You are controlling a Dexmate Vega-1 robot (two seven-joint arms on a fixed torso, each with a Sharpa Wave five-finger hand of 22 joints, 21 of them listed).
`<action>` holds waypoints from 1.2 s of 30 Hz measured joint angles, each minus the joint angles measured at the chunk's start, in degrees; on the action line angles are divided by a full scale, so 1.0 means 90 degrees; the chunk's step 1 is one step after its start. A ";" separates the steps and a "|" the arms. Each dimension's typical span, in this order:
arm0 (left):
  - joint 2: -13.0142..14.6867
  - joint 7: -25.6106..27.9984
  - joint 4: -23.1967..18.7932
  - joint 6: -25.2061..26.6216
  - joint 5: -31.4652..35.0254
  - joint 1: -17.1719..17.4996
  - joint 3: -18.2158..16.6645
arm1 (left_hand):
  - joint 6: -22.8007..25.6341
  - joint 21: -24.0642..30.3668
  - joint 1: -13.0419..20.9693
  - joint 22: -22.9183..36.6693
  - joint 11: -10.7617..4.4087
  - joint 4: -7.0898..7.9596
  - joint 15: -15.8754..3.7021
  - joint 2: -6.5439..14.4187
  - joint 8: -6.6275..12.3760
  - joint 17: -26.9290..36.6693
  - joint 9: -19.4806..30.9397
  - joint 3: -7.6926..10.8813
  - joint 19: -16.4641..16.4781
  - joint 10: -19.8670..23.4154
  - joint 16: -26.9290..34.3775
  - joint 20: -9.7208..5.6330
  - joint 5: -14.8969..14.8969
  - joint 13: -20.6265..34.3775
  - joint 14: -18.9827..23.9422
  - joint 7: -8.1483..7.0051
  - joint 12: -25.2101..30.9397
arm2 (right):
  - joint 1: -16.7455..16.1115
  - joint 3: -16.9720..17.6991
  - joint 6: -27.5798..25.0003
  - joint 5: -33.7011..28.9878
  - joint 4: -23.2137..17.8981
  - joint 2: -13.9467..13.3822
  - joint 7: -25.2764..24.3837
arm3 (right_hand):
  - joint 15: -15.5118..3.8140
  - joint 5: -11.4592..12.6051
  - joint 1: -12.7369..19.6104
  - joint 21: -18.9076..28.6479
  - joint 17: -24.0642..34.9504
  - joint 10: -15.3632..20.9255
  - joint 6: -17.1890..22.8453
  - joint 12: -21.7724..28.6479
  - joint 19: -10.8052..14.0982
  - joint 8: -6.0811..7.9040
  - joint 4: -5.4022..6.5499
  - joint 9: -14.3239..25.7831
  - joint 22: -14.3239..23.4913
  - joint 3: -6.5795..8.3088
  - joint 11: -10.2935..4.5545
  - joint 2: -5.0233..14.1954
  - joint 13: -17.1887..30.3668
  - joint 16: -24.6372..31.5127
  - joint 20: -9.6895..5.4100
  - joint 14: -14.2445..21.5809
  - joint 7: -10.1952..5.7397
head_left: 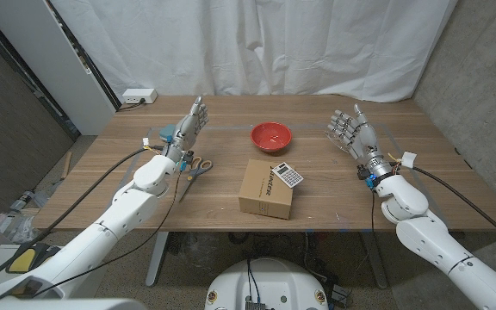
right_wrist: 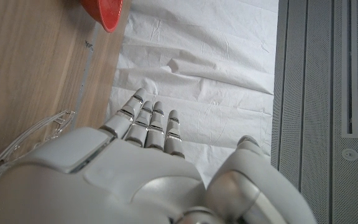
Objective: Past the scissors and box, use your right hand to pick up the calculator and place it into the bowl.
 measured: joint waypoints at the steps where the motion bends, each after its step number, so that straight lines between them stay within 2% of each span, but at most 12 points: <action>1: 0.0000 0.0012 0.0000 0.0007 0.0006 0.0000 0.0000 | 0.0002 0.0000 0.0000 0.0000 0.0000 0.0000 0.0000 0.0000 0.0000 0.0000 0.0000 0.0000 0.0000 0.0000 0.0000 0.0000 0.0000 0.0000 0.0000 -0.0002 0.0000 | -0.0020 0.0010 0.0000 0.0000 -0.0009 -0.0009 0.0000 | -0.0001 0.0000 0.0000 0.0000 0.0000 0.0000 0.0001 0.0000 0.0000 0.0000 0.0000 0.0000 0.0000 0.0000 0.0000 0.0000 0.0000 0.0000 0.0000 0.0001 -0.0002; 4: 0.0070 0.0057 -0.0180 0.0034 0.0015 0.0115 -0.0034 | 0.0034 0.0000 0.0033 0.0000 0.0000 -0.0026 -0.0015 0.0033 0.0000 0.0000 0.0000 -0.0026 0.0034 0.0000 0.0000 0.0034 0.0000 0.0000 0.0015 -0.0035 0.0000 | -0.0086 0.0043 0.0120 -0.0035 -0.0029 -0.0041 0.0023 | -0.0002 0.0000 0.0033 0.0029 0.0000 0.0033 0.0002 0.0000 0.0059 0.0000 0.0000 0.0000 0.0000 0.0000 -0.0034 0.0033 0.0000 0.0000 -0.0009 0.0002 -0.0002; 8: 0.0070 0.0127 -0.0180 0.0062 0.0023 0.0115 -0.0034 | 0.0034 0.0000 0.0033 0.0000 0.0000 -0.0026 -0.0003 0.0033 0.0000 0.0000 0.0000 -0.0026 0.0034 0.0000 0.0000 0.0034 0.0000 0.0000 0.0058 -0.0034 0.0000 | -0.0193 0.0094 0.0120 -0.0035 -0.0050 -0.0086 0.0023 | -0.0032 0.0000 0.0033 0.0029 0.0000 0.0033 0.0036 0.0024 0.0069 0.0000 -0.0026 0.0000 0.0000 0.0026 -0.0034 0.0033 0.0000 0.0000 0.0001 0.0033 -0.0036; 9: 0.0145 0.0147 -0.0386 0.0067 0.0027 0.0262 -0.0101 | 0.0034 0.0000 0.0033 0.0000 0.0000 -0.0026 0.0004 0.0033 0.0000 0.0000 0.0000 -0.0026 0.0033 0.0000 0.0000 0.0034 0.0000 0.0000 0.0065 -0.0034 0.0000 | -0.0207 0.0102 0.0238 -0.0044 -0.0052 -0.0093 0.0110 | -0.0032 0.0000 0.0033 0.0029 0.0000 0.0052 0.0036 0.0024 0.0069 0.0000 -0.0026 0.0000 0.0000 0.0026 -0.0047 0.0033 0.0000 0.0000 0.0001 0.0033 -0.0036; 11: 0.0166 0.0178 -0.0445 0.0078 0.0031 0.0306 -0.0122 | 0.0034 0.0000 0.0033 0.0000 -0.0024 -0.0026 0.0004 0.0033 0.0000 0.0000 0.0000 -0.0026 0.0033 0.0023 0.0000 0.0034 0.0000 0.0000 0.0065 -0.0034 0.0000 | -0.0241 0.0120 0.0270 -0.0046 -0.0056 -0.0111 0.0132 | -0.0033 0.0000 0.0033 0.0029 0.0000 0.0099 0.0036 0.0024 0.0073 0.0000 -0.0045 0.0000 0.0000 0.0007 -0.0031 0.0033 0.0000 0.0000 -0.0003 0.0033 -0.0036; 19: 0.0265 0.0319 -0.0707 0.0169 0.0078 0.0468 -0.0205 | 0.0084 0.0000 0.0058 0.0000 -0.0019 -0.0026 -0.0047 0.0058 0.0000 0.0000 0.0000 -0.0026 0.0048 0.0087 0.0000 0.0048 0.0000 0.0000 0.0116 -0.0035 0.0000 | -0.0394 0.0219 0.0486 -0.0104 -0.0022 -0.0155 0.0226 | -0.0140 -0.0021 0.0112 0.0073 0.0000 0.0267 0.0231 0.0048 0.0240 0.0051 -0.0092 -0.0001 -0.0001 0.0038 -0.0126 0.0045 0.0000 0.0000 -0.0009 0.0261 -0.0134; 22: 0.0275 0.0328 -0.0743 0.0169 0.0084 0.0494 -0.0217 | 0.0126 0.0000 0.0058 0.0000 -0.0011 -0.0026 -0.0044 0.0058 0.0000 -0.0001 0.0000 -0.0026 0.0112 0.0126 0.0000 0.0044 0.0000 0.0000 0.0181 -0.0034 0.0007 | -0.0430 0.0241 0.0592 -0.0165 -0.0022 -0.0162 0.0216 | -0.0189 -0.0021 0.0119 0.0073 0.0000 0.0327 0.0300 0.0071 0.0319 0.0051 -0.0141 -0.0001 -0.0001 0.0034 -0.0169 0.0052 0.0000 0.0000 0.0001 0.0328 -0.0164; 26: 0.0284 0.0305 -0.0746 0.0133 0.0088 0.0518 -0.0251 | 0.0239 0.0000 0.0083 0.0000 -0.0022 -0.0052 -0.0036 0.0083 0.0000 0.0000 0.0000 -0.0053 0.0272 0.0272 0.0047 0.0045 0.0000 0.0000 0.0291 -0.0056 0.0049 | -0.0698 0.0388 0.0683 -0.0234 -0.0146 -0.0219 0.0134 | -0.0191 -0.0021 0.0195 0.0073 0.0000 0.0362 0.0331 0.0071 0.0343 0.0051 -0.0167 -0.0001 -0.0001 0.0061 -0.0135 0.0059 -0.0001 0.0000 -0.0023 0.0330 -0.0195; 33: 0.0278 0.0189 -0.0657 0.0038 -0.0004 0.0533 -0.0292 | 0.0342 0.0000 0.0117 0.0000 -0.0011 -0.0075 -0.0013 0.0117 0.0044 -0.0001 0.0000 -0.0076 0.0330 0.0375 0.0049 0.0102 0.0000 0.0000 0.0377 -0.0023 0.0099 | -0.1017 0.0546 0.0723 -0.0327 -0.0395 -0.0299 -0.0004 | -0.0191 -0.0021 0.0194 0.0073 0.0000 0.0397 0.0331 0.0071 0.0398 0.0051 -0.0167 -0.0001 -0.0002 0.0060 -0.0170 0.0059 -0.0001 0.0000 0.0012 0.0395 -0.0194; 36: 0.0260 0.0149 -0.0603 0.0022 -0.0045 0.0518 -0.0296 | 0.0364 0.0000 0.0117 -0.0001 -0.0013 -0.0078 -0.0042 0.0117 0.0045 0.0000 0.0000 -0.0079 0.0365 0.0423 0.0049 0.0067 0.0000 0.0000 0.0407 -0.0045 0.0099 | -0.1191 0.0634 0.0731 -0.0365 -0.0534 -0.0337 -0.0064 | -0.0191 -0.0021 0.0194 0.0073 0.0000 0.0397 0.0354 0.0070 0.0398 0.0051 -0.0166 -0.0001 -0.0002 0.0060 -0.0170 0.0059 -0.0001 0.0000 0.0012 0.0395 -0.0172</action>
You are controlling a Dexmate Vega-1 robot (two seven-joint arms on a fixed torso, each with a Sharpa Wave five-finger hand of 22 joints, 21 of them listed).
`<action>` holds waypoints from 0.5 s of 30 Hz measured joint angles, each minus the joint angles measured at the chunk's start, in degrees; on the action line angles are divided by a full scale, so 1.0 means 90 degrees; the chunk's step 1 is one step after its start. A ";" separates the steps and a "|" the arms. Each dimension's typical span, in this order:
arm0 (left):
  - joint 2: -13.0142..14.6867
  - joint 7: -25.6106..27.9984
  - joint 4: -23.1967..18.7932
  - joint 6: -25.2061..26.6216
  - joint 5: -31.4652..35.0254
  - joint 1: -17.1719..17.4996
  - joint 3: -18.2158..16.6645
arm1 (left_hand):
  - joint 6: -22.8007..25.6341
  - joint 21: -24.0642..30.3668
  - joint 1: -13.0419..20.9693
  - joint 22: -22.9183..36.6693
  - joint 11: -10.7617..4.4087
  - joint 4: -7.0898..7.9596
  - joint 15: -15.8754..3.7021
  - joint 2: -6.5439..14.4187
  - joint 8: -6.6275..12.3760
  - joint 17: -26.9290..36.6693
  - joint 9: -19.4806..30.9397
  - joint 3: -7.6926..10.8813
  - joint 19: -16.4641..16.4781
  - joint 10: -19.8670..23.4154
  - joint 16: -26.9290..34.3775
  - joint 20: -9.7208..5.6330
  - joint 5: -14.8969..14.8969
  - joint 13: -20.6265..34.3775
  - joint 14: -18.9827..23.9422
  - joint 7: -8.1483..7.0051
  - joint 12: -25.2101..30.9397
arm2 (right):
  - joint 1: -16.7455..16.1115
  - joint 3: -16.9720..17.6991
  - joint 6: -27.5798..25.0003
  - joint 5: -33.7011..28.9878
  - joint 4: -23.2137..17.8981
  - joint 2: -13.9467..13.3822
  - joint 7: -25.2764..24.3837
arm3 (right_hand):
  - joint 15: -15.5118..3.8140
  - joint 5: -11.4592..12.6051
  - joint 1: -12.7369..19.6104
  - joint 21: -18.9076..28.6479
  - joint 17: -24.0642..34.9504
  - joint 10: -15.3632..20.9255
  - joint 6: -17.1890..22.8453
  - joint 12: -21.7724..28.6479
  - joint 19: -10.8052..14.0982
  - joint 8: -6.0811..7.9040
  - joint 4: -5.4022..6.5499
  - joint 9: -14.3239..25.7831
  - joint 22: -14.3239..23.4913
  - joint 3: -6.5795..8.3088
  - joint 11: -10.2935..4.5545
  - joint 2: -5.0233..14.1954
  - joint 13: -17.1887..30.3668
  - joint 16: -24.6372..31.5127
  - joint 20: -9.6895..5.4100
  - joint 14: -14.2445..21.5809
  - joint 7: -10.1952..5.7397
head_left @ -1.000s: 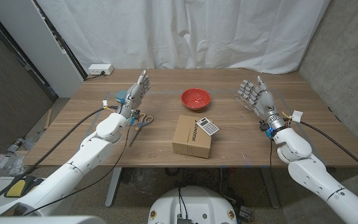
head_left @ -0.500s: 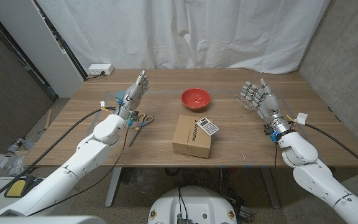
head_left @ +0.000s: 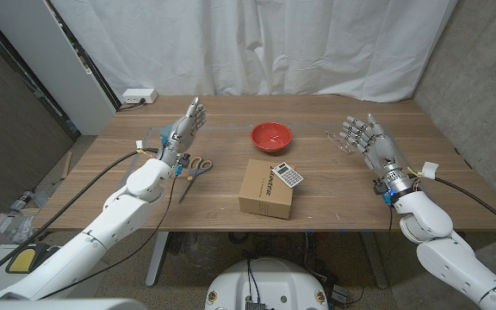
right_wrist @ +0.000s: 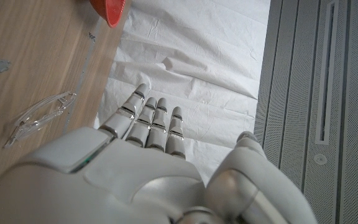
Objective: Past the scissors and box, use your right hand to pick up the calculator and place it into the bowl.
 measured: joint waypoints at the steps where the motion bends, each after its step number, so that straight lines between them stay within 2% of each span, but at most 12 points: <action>1: -0.0014 -0.0009 0.0022 -0.0009 -0.0008 -0.0019 -0.0001 | 0.0000 0.0000 0.0000 0.0000 0.0001 0.0000 0.0000 0.0000 0.0000 0.0000 0.0000 0.0000 0.0000 0.0021 0.0000 0.0000 0.0000 0.0000 0.0000 0.0000 0.0000 | 0.0000 0.0000 0.0000 -0.0009 0.0000 0.0000 -0.0016 | 0.0000 0.0000 0.0000 0.0000 0.0000 0.0000 0.0001 0.0000 0.0000 0.0000 0.0000 0.0000 0.0000 0.0000 0.0000 0.0000 0.0000 0.0000 0.0000 0.0000 -0.0001; 4: -0.0056 -0.0018 0.0071 -0.0013 -0.0024 -0.0072 0.0000 | 0.0000 0.0000 0.0036 0.0000 0.0001 0.0000 -0.0002 -0.0037 0.0000 0.0000 0.0000 0.0000 0.0000 0.0020 0.0000 0.0000 0.0000 0.0000 0.0027 0.0000 0.0000 | -0.0157 0.0091 0.0000 -0.0021 -0.0125 -0.0042 -0.0046 | 0.0000 0.0000 0.0066 0.0000 0.0000 0.0027 0.0032 -0.0001 0.0000 0.0000 -0.0046 0.0000 0.0000 0.0009 -0.0027 -0.0001 0.0000 0.0000 0.0000 0.0000 -0.0031; 6: -0.0089 -0.0018 0.0097 -0.0014 -0.0031 -0.0113 0.0011 | 0.0022 0.0000 0.0033 0.0000 0.0001 0.0000 0.0003 -0.0034 0.0000 0.0000 0.0000 0.0000 0.0000 0.0020 0.0000 0.0000 0.0000 0.0000 0.0043 -0.0022 0.0000 | -0.0205 0.0121 0.0000 -0.0024 -0.0170 -0.0056 -0.0049 | 0.0000 0.0000 0.0065 0.0000 0.0000 0.0045 0.0082 -0.0001 0.0024 0.0042 -0.0054 0.0000 0.0000 0.0001 -0.0045 0.0000 0.0000 0.0000 -0.0024 0.0000 -0.0036; 15: -0.0154 0.0033 0.0048 0.0044 -0.0002 -0.0231 0.0073 | 0.0057 0.0000 0.0033 0.0000 -0.0017 0.0000 0.0015 -0.0034 0.0000 0.0000 0.0000 0.0000 0.0025 0.0038 0.0000 0.0025 0.0000 0.0000 0.0056 0.0012 0.0000 | -0.0458 0.0297 -0.0108 -0.0052 -0.0419 -0.0187 -0.0050 | -0.0034 0.0000 0.0066 0.0000 0.0000 0.0111 0.0124 0.0023 0.0057 0.0044 -0.0080 0.0000 -0.0001 0.0028 -0.0043 0.0001 0.0000 0.0000 -0.0011 0.0101 -0.0078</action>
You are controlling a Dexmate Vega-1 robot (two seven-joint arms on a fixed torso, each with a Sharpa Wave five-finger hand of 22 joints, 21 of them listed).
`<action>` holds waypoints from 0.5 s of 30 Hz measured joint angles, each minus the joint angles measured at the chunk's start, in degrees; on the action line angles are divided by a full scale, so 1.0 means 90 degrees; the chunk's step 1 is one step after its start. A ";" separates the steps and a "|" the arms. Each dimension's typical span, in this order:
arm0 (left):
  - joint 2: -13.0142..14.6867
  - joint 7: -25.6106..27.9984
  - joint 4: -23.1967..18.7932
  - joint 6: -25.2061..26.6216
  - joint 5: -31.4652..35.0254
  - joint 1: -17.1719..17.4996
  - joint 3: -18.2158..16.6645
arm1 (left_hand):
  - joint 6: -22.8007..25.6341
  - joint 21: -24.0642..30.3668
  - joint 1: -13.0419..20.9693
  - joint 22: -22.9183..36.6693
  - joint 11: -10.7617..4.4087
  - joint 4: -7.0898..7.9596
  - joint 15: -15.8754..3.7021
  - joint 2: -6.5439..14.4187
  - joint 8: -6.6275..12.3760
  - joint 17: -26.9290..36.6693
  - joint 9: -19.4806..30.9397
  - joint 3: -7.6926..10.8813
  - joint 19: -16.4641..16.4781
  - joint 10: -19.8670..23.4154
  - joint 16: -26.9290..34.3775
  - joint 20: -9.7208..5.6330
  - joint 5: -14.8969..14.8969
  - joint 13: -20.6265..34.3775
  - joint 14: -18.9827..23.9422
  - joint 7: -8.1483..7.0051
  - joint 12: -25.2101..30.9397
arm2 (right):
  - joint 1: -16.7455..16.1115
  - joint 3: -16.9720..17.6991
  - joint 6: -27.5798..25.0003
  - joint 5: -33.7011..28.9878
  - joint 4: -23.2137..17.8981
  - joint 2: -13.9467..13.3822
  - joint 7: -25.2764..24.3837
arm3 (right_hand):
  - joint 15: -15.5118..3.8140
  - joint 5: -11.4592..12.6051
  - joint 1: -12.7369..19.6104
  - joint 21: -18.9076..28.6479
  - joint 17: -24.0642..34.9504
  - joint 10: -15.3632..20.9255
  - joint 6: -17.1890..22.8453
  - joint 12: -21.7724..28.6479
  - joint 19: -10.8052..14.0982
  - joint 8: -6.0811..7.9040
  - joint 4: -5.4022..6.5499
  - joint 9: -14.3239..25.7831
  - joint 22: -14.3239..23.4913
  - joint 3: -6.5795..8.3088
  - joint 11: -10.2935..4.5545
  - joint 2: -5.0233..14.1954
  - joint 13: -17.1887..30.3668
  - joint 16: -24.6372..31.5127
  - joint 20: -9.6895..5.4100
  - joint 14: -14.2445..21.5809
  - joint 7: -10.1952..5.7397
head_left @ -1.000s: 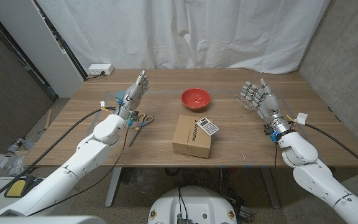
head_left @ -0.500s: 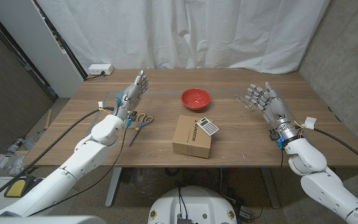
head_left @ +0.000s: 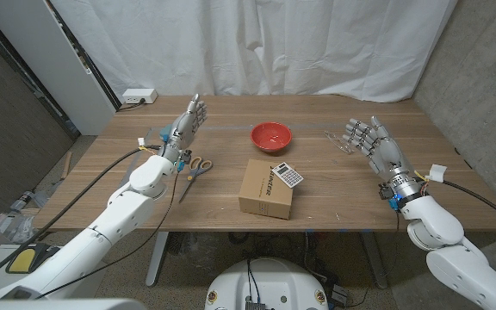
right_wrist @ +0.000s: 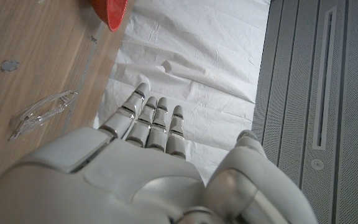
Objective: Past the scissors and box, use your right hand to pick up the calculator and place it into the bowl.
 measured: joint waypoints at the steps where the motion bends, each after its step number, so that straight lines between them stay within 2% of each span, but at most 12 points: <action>1: 0.0006 0.0015 -0.0037 0.0025 0.0000 0.0000 0.0000 | 0.0000 0.0000 0.0000 0.0000 -0.0006 0.0000 0.0010 0.0000 0.0000 0.0000 0.0000 0.0000 0.0000 0.0006 0.0000 0.0000 0.0000 0.0000 0.0010 0.0000 0.0000 | -0.0037 0.0022 -0.0038 0.0000 -0.0042 -0.0015 0.0000 | 0.0000 0.0000 0.0000 0.0000 0.0000 0.0000 0.0000 0.0000 0.0025 0.0000 0.0000 0.0000 0.0000 0.0000 0.0000 0.0000 0.0000 0.0000 -0.0025 0.0001 0.0000; 10: 0.0141 0.0049 -0.0203 0.0168 -0.0021 0.0069 -0.0052 | 0.0035 -0.0039 0.0025 0.0000 0.0030 -0.0005 -0.0022 0.0025 0.0000 0.0000 0.0000 -0.0005 0.0020 0.0062 0.0000 0.0020 0.0000 0.0000 0.0042 -0.0036 0.0000 | -0.0315 0.0154 -0.0182 -0.0221 -0.0317 -0.0060 -0.0181 | -0.0037 0.0000 0.0068 0.0000 0.0000 0.0107 0.0097 0.0000 0.0163 0.0000 -0.0034 0.0000 0.0000 -0.0001 -0.0016 0.0001 0.0000 0.0000 -0.0021 0.0127 -0.0030; 15: 0.0213 -0.0026 -0.0205 0.0208 -0.0049 0.0070 -0.0077 | 0.0035 -0.0050 0.0025 0.0000 0.0030 -0.0023 -0.0022 0.0025 0.0000 0.0000 0.0000 -0.0024 0.0020 0.0062 0.0000 0.0020 0.0000 0.0000 0.0042 -0.0036 0.0000 | -0.0443 0.0175 -0.0179 -0.0455 -0.0410 0.0028 -0.0312 | -0.0074 0.0000 0.0092 0.0050 0.0000 0.0182 0.0181 0.0024 0.0218 0.0000 -0.0052 0.0000 -0.0001 0.0016 -0.0045 0.0025 0.0000 0.0000 -0.0010 0.0190 -0.0045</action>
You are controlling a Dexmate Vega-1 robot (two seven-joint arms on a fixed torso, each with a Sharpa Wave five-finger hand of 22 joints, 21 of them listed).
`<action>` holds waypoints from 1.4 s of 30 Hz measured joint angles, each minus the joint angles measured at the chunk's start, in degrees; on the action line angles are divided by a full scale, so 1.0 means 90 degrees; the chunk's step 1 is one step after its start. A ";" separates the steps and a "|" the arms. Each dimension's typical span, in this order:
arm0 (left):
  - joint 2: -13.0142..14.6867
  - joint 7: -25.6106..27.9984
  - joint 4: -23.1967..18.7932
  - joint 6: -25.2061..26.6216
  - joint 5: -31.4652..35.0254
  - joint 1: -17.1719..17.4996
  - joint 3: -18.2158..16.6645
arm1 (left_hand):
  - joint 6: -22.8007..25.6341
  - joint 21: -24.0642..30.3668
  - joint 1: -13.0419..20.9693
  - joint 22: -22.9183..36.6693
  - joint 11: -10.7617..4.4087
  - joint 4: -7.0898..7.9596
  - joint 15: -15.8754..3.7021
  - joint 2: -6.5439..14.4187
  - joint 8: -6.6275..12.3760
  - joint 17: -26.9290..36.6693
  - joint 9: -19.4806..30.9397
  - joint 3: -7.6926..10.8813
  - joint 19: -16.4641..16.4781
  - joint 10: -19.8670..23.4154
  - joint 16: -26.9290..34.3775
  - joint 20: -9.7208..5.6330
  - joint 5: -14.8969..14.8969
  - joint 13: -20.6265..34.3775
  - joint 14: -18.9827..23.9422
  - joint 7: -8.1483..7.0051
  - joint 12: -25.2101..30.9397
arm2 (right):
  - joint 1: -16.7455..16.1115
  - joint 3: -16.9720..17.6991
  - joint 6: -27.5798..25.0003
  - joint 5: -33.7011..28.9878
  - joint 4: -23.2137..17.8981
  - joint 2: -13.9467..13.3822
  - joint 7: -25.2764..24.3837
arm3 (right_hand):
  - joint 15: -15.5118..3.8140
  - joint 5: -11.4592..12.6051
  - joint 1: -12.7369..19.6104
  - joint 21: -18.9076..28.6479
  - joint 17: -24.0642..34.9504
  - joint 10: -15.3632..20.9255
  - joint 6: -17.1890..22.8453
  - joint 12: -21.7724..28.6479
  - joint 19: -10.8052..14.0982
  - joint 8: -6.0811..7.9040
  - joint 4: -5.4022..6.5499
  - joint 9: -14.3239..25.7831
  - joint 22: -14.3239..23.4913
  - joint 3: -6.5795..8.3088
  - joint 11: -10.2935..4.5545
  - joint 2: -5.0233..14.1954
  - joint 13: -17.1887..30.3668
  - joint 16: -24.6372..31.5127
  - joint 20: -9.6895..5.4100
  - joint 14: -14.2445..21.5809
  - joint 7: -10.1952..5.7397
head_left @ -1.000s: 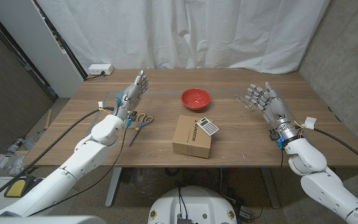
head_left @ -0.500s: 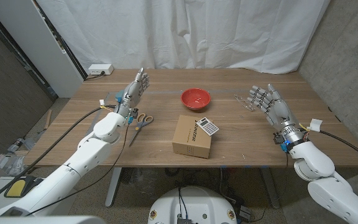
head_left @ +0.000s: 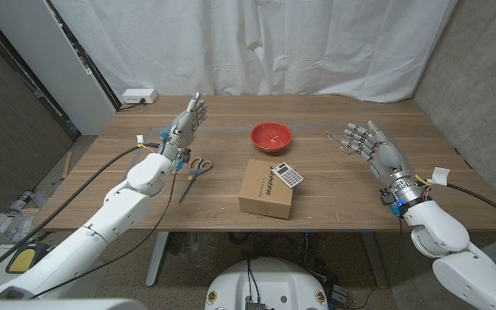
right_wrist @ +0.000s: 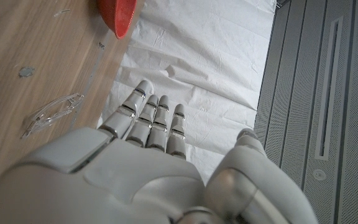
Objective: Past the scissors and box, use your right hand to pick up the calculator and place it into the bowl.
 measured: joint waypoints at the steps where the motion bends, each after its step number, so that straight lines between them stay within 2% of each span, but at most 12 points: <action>1: 0.0024 0.0000 -0.0003 0.0000 0.0000 -0.0002 -0.0005 | 0.0000 0.0000 0.0000 0.0000 0.0000 0.0000 0.0000 0.0000 0.0000 0.0000 0.0000 0.0000 0.0000 0.0000 0.0000 0.0000 0.0000 0.0000 0.0000 0.0000 0.0000 | 0.0000 0.0000 0.0009 -0.0074 0.0000 0.0000 -0.0038 | -0.0013 0.0000 0.0034 0.0000 0.0000 0.0000 0.0013 0.0000 0.0046 0.0000 0.0000 0.0000 0.0000 0.0000 0.0000 -0.0034 0.0000 0.0000 -0.0003 0.0023 -0.0013; 11: 0.0166 -0.0136 -0.0010 0.0017 0.0012 -0.0025 -0.0080 | 0.0000 0.0000 0.0000 0.0000 -0.0035 0.0000 0.0000 0.0000 0.0000 0.0000 0.0000 0.0000 0.0000 0.0034 0.0000 0.0000 0.0000 0.0000 -0.0001 0.0000 0.0000 | -0.0117 -0.0063 0.0188 -0.0982 -0.0074 0.0230 -0.0451 | -0.0026 0.0000 0.0149 0.0000 0.0000 0.0144 0.0168 0.0025 0.0136 0.0030 -0.0117 0.0000 0.0000 0.0025 -0.0144 -0.0031 0.0000 0.0000 -0.0023 0.0165 -0.0121; 14: 0.0193 -0.0144 -0.0010 0.0008 0.0013 0.0000 -0.0109 | -0.0001 0.0000 0.0000 0.0000 -0.0035 0.0000 0.0000 0.0000 0.0000 0.0000 0.0000 0.0000 0.0000 0.0034 0.0000 0.0000 0.0000 0.0000 -0.0001 0.0000 0.0000 | -0.0133 -0.0077 0.0230 -0.1198 -0.0075 0.0270 -0.0535 | -0.0006 0.0000 0.0152 0.0000 0.0000 0.0205 0.0195 0.0025 0.0215 0.0043 -0.0132 0.0000 0.0000 0.0026 -0.0161 -0.0034 0.0000 0.0000 -0.0013 0.0190 -0.0103; 17: 0.0224 -0.0145 -0.0043 -0.0013 0.0013 0.0052 -0.0141 | -0.0001 -0.0049 0.0000 0.0000 -0.0035 0.0000 0.0000 0.0000 0.0000 0.0000 0.0000 0.0000 0.0000 0.0034 0.0000 0.0000 0.0000 0.0000 -0.0001 0.0000 0.0000 | -0.0145 -0.0080 0.0260 -0.1408 -0.0081 0.0288 -0.0597 | -0.0023 0.0000 0.0176 0.0000 0.0000 0.0205 0.0221 0.0024 0.0215 0.0043 -0.0132 0.0000 0.0000 0.0026 -0.0161 -0.0058 0.0000 0.0000 -0.0013 0.0228 -0.0130; 25: 0.0314 -0.0056 -0.0196 -0.0060 0.0017 0.0249 -0.0261 | -0.0001 -0.0049 0.0033 0.0000 -0.0035 0.0000 0.0000 0.0033 0.0000 0.0000 0.0000 0.0000 0.0000 0.0034 0.0000 0.0000 0.0000 0.0000 -0.0001 0.0000 0.0000 | -0.0121 -0.0078 0.0415 -0.1961 -0.0040 0.0353 -0.0731 | -0.0028 0.0000 0.0287 0.0000 0.0000 0.0314 0.0332 0.0043 0.0342 0.0043 -0.0239 0.0000 0.0000 -0.0007 -0.0201 -0.0169 0.0000 0.0000 -0.0024 0.0300 -0.0193; 30: 0.0400 -0.0014 -0.0311 -0.0060 0.0017 0.0404 -0.0345 | -0.0001 -0.0049 0.0033 0.0000 -0.0034 0.0000 0.0000 0.0033 0.0000 0.0000 0.0000 0.0000 0.0000 0.0033 0.0000 0.0000 0.0000 0.0000 -0.0001 0.0000 0.0000 | -0.0108 -0.0071 0.0525 -0.2201 0.0007 0.0400 -0.0805 | -0.0038 0.0000 0.0285 0.0000 0.0000 0.0380 0.0387 0.0049 0.0352 0.0061 -0.0265 0.0000 0.0000 -0.0016 -0.0267 -0.0167 0.0000 0.0000 -0.0034 0.0360 -0.0227; 35: 0.0443 0.0024 -0.0391 -0.0082 0.0016 0.0537 -0.0423 | -0.0001 -0.0049 0.0033 0.0000 -0.0034 0.0000 0.0003 0.0033 0.0000 0.0000 0.0000 0.0000 0.0000 0.0033 0.0000 0.0000 0.0000 0.0000 0.0064 0.0000 0.0000 | -0.0110 -0.0046 0.0678 -0.2530 0.0069 0.0522 -0.0945 | -0.0033 0.0000 0.0335 0.0000 0.0000 0.0438 0.0419 0.0049 0.0386 0.0078 -0.0290 0.0000 -0.0001 0.0009 -0.0253 -0.0185 0.0000 0.0000 0.0000 0.0419 -0.0259; 42: 0.0499 0.0049 -0.0518 -0.0110 0.0014 0.0739 -0.0542 | -0.0001 -0.0049 0.0033 0.0000 -0.0034 -0.0025 0.0003 0.0033 -0.0028 0.0000 0.0000 -0.0026 0.0000 0.0033 0.0000 0.0000 0.0000 0.0000 0.0064 0.0000 -0.0014 | -0.0126 -0.0025 0.0870 -0.3184 0.0093 0.0612 -0.1252 | -0.0019 0.0057 0.0452 0.0000 0.0000 0.0619 0.0705 0.0073 0.0422 0.0117 -0.0353 0.0032 -0.0001 0.0018 -0.0436 -0.0219 0.0000 -0.0030 -0.0033 0.0495 -0.0364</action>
